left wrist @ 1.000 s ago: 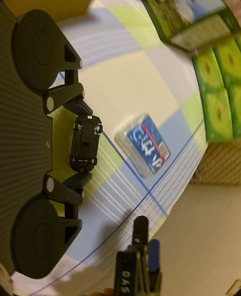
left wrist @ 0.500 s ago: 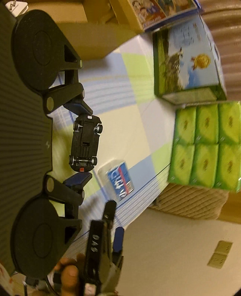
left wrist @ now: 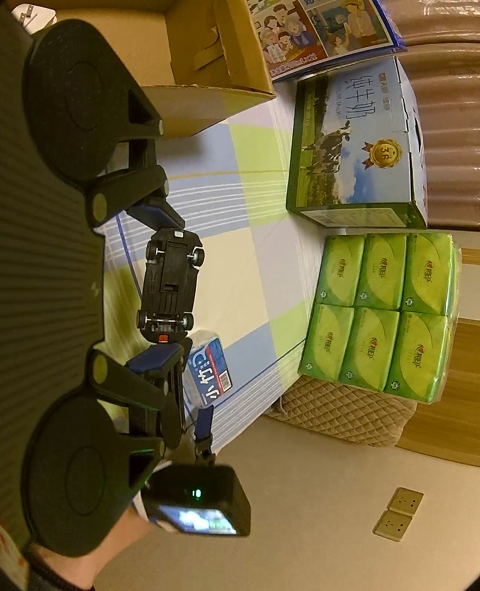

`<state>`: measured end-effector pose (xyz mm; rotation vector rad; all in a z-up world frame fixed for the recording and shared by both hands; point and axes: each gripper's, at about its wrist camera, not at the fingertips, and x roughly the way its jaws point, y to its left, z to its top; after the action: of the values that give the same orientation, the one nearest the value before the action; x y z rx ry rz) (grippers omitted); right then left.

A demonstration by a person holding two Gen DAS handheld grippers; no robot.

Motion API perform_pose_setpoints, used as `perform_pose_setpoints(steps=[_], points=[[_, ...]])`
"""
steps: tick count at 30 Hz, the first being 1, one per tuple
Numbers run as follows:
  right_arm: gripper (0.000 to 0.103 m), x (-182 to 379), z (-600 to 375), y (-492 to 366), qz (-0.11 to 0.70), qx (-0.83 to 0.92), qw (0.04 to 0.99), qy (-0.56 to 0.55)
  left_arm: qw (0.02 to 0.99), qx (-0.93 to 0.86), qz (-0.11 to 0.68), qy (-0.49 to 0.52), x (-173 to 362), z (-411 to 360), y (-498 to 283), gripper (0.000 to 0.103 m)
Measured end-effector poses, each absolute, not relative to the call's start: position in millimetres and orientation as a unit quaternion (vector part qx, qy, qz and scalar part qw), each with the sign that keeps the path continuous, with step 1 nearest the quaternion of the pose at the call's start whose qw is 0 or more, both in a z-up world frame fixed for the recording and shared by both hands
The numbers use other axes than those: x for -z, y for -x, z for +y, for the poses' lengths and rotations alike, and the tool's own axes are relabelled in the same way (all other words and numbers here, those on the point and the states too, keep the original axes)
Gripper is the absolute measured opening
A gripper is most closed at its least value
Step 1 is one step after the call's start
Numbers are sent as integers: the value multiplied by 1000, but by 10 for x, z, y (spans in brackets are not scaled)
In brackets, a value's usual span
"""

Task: Organize rigid objects
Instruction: 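Lift the toy car and floss box off the table with both tools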

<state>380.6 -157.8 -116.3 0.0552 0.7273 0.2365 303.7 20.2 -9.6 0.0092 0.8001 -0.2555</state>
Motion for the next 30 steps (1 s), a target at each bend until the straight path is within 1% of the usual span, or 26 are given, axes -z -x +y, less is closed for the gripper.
perform_pose_setpoints(steps=[2,3,4,10,16,23,30], points=[[92,1214,-1575,-3825,352,-119,928,-26,913,124,388,-3,100,216,-3027,62],[89,1215,-1573,-3824,349,-119,929,-24,913,124,388,-2,100,224,-3023,62],[83,1213,-1576,-3816,347,-120,930,-20,914,124,387,-1,98,227,-3016,62],[83,1032,-1626,-3678,343,-103,933,-28,916,128,380,-2,58,184,-2958,62],[83,733,-1719,-3325,334,-89,937,-42,920,134,367,1,-77,151,-2804,62],[83,421,-1747,-2598,308,-84,945,-74,927,136,351,11,-319,191,-2423,62],[83,288,-1725,-1864,314,-80,942,-92,935,126,332,9,-506,282,-1821,62]])
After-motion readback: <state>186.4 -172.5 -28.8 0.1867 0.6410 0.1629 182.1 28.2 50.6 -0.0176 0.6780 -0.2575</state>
